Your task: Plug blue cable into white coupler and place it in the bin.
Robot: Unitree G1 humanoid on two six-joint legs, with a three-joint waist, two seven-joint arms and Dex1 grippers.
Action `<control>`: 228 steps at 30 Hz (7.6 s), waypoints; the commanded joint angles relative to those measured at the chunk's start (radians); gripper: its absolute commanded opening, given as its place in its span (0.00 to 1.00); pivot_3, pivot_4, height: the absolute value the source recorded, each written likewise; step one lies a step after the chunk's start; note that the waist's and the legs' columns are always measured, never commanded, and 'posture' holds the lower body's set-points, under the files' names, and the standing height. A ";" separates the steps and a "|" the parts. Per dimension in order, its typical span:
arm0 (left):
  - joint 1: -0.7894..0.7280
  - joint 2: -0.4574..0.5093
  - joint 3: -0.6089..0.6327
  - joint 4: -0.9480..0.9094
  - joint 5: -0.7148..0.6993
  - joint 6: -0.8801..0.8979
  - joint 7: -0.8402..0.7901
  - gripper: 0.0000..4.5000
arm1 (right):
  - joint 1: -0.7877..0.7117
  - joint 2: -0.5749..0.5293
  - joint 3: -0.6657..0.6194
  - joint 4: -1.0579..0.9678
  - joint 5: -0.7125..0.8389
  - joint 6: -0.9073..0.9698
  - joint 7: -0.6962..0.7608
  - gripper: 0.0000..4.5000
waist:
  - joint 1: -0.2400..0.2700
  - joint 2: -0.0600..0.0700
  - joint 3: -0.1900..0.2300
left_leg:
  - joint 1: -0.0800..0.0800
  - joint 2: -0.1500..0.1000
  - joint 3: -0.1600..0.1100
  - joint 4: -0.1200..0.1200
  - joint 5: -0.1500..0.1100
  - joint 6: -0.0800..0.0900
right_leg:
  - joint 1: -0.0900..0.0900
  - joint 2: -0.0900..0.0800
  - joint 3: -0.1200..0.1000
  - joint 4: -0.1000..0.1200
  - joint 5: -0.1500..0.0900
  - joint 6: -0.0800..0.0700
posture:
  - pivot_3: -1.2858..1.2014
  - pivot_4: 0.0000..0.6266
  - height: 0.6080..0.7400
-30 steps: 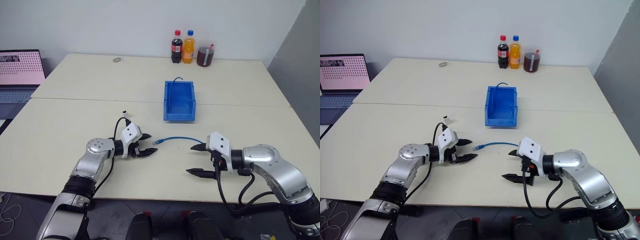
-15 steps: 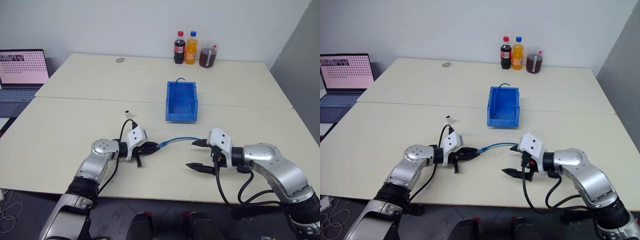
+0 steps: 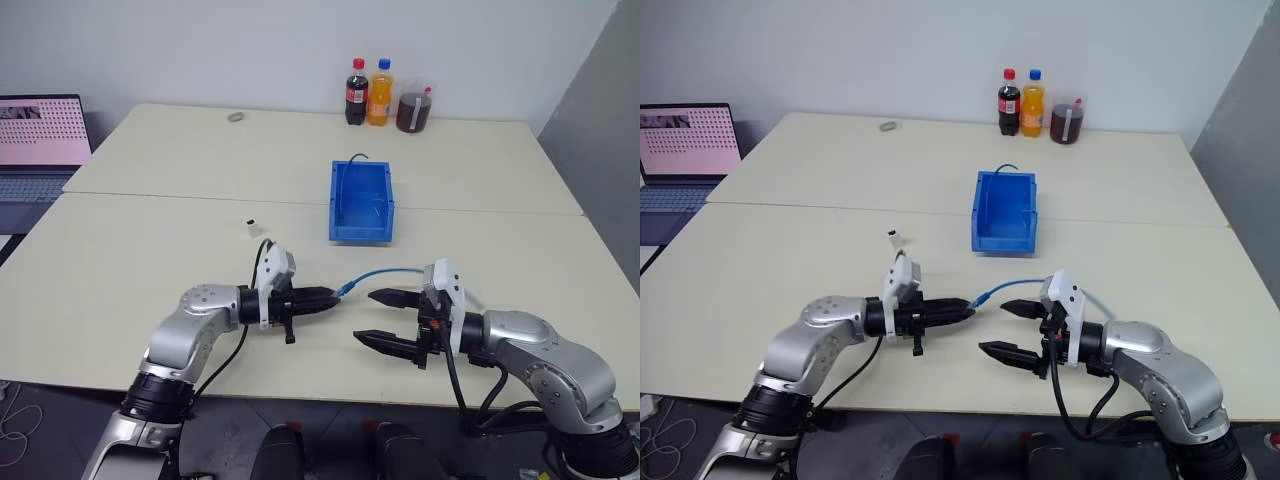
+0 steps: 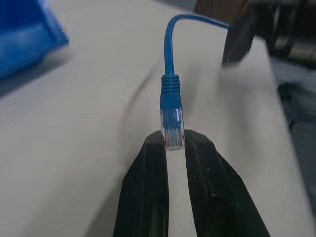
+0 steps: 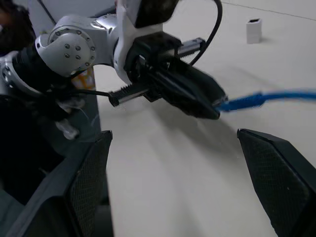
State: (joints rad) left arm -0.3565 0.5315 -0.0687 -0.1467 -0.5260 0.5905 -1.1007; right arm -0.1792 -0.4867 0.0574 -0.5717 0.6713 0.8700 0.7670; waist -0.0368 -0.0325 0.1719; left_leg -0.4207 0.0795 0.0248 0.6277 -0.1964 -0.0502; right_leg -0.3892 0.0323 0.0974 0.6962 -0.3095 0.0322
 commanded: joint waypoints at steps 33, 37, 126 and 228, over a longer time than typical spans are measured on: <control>0.001 0.015 0.030 -0.099 -0.167 0.138 0.042 0.05 | -0.179 0.094 -0.015 0.167 0.215 0.055 -0.067 0.03 | -0.020 0.000 0.001 | -0.001 0.000 0.000 -0.002 0.000 0.000 | -0.001 0.000 0.000 -0.003 0.000 0.000 | 0.52 0.24 1.00; -0.017 0.012 0.020 -0.055 -0.123 0.093 0.040 0.05 | -0.181 0.086 -0.011 0.171 0.214 0.054 -0.059 0.02 | -0.020 0.000 0.001 | -0.002 0.000 0.000 -0.002 0.000 0.000 | -0.001 0.000 0.000 -0.004 0.000 0.000 | 0.52 0.24 1.00; -0.360 -0.356 0.265 0.727 0.429 -0.328 1.172 0.44 | -0.174 0.023 -0.042 0.227 0.106 -0.026 -0.046 0.01 | 0.008 -0.001 0.001 | -0.010 -0.002 -0.001 -0.001 0.000 0.000 | -0.001 -0.001 -0.001 -0.014 0.005 0.006 | 0.52 0.24 1.00; -0.212 -0.053 -0.298 0.540 0.483 -0.600 -0.212 0.19 | -0.516 0.002 0.540 0.491 -0.617 -0.309 0.366 0.01 | 0.008 0.004 -0.004 | -0.004 -0.001 0.001 0.002 0.000 0.000 | 0.000 -0.001 0.000 -0.007 0.006 -0.001 | 0.52 0.24 1.00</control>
State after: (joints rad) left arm -0.5881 0.4879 -0.3384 0.4030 -0.0666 -0.0120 -1.3094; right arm -0.7026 -0.4930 0.5232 -0.1136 0.0788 0.5224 1.0926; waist -0.0286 -0.0287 0.1675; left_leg -0.4249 0.0783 0.0256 0.6298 -0.1964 -0.0500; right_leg -0.3892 0.0317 0.0970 0.6896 -0.3034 0.0314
